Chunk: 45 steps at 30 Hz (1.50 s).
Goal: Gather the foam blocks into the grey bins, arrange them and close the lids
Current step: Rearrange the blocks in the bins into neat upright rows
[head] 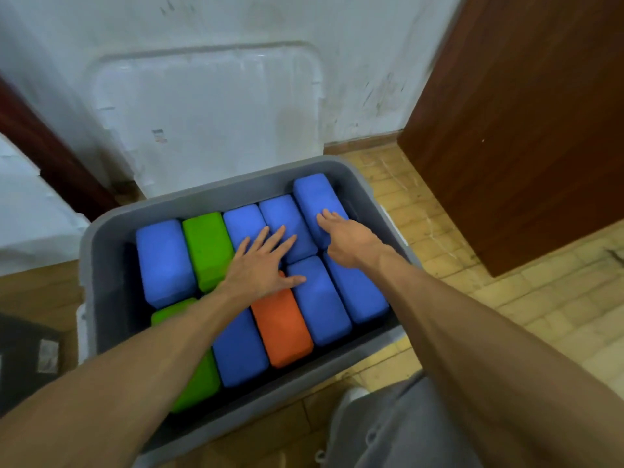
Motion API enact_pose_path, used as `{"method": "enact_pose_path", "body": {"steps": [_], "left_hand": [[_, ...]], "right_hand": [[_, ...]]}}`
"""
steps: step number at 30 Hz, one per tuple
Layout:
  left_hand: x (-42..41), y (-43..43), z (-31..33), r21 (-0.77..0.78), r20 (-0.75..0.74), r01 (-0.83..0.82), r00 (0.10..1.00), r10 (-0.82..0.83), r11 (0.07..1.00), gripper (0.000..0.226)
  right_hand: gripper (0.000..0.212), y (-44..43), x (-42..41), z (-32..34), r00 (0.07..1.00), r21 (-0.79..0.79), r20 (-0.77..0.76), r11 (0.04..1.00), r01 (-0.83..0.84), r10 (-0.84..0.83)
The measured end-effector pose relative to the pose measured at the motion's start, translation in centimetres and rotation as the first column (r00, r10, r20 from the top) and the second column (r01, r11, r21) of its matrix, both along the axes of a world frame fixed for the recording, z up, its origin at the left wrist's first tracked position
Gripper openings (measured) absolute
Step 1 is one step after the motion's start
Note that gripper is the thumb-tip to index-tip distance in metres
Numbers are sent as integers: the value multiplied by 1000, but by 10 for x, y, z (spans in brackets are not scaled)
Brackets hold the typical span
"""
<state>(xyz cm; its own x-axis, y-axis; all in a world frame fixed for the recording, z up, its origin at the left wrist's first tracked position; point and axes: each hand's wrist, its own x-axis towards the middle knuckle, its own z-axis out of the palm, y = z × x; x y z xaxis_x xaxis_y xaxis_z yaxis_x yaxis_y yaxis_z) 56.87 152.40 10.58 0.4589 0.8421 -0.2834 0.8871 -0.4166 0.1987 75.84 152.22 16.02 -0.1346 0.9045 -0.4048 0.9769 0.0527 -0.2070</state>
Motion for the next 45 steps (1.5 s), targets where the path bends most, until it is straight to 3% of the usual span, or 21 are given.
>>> {"method": "enact_pose_path", "body": {"steps": [7,18,21,23,25,27,31,34,39,45], "left_hand": [[-8,3,-8,34,25,21,999,-22,999,92],[-14,3,-3,-53,166,32,986,-23,998,83],[-39,-9,9,-45,360,-88,928,98,995,65],[-68,-18,17,55,392,-205,905,168,977,62],[-104,-24,22,129,345,-308,905,249,942,67],[-137,-29,25,85,256,-354,911,323,931,78],[-171,-49,22,-102,-39,-216,976,213,971,110],[-174,-63,17,-93,-133,-173,978,160,981,125],[-173,-64,29,-23,-195,-113,975,106,993,123],[-171,-62,29,-67,-272,-73,961,52,995,125]], "right_hand": [[69,4,-11,-22,998,-24,56,1000,17,-15],[71,-2,-17,-35,998,-65,47,997,35,-32],[73,-8,-17,-29,997,-94,15,992,79,-78],[71,-12,-22,-24,993,-103,95,992,79,-69],[62,-17,-36,-21,980,-5,194,999,45,-43],[59,-21,-59,-17,985,96,166,994,-57,40],[79,-24,-115,-12,952,-50,-24,951,-305,304],[98,-29,-141,-19,924,-84,-35,921,-381,380],[108,-36,-151,-27,892,-67,41,891,-448,451],[109,-29,-155,-29,864,-89,93,869,-487,494]]}}
